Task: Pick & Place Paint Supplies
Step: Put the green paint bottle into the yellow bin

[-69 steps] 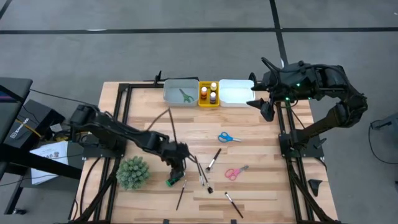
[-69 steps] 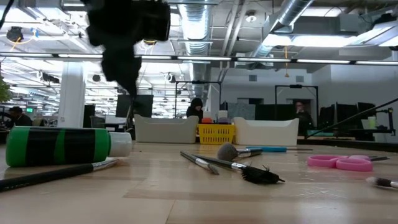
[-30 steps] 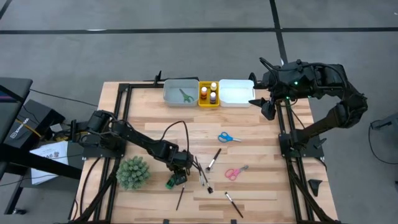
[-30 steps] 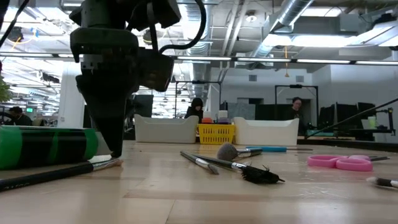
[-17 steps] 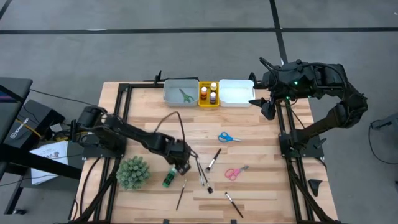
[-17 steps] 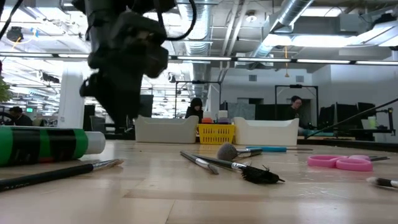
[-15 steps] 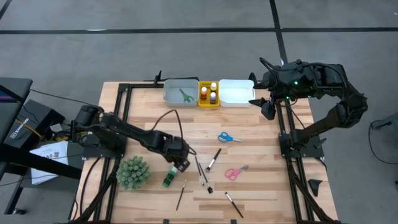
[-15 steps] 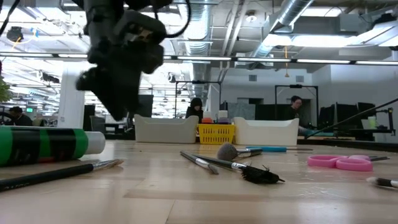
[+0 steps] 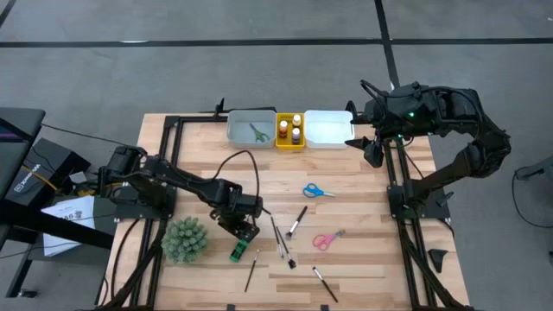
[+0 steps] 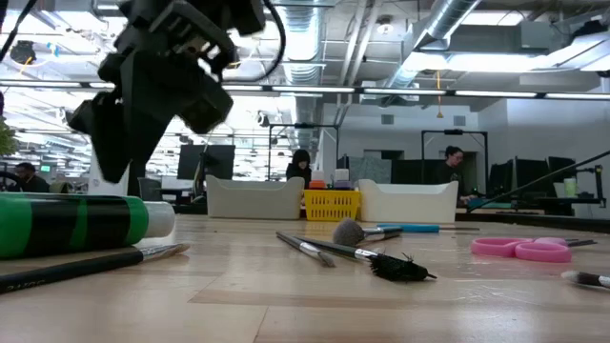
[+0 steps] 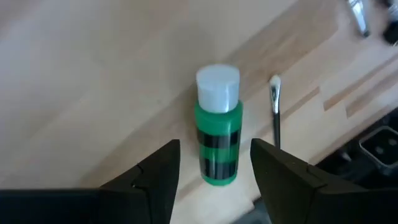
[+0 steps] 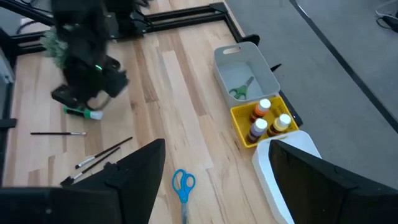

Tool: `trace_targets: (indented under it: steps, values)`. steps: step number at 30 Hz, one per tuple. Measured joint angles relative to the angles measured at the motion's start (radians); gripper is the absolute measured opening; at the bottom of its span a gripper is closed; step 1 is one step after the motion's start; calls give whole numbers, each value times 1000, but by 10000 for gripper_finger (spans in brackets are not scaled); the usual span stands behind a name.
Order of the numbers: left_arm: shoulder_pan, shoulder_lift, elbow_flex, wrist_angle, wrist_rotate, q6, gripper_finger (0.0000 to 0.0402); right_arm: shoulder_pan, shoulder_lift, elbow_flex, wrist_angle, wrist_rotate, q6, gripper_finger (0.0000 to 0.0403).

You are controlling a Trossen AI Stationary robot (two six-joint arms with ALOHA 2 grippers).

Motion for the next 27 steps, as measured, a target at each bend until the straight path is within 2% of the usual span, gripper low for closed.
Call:
trace_targets:
  steps: [5,9,13,17,27]
  values:
    - [44,76,73,-34,84,70,191,0,0,0,1,-7,-16,283]
    - [67,155,189,-83,88,148,191,0,-3,0,0,-7,-26,283]
    - [52,254,270,-215,87,208,191,0,-10,0,0,-25,-26,283]
    - [34,311,302,-301,29,231,191,0,-11,0,-2,-27,-30,283]
    - [18,339,303,-280,-37,179,191,-1,-25,-1,3,-52,-76,283]
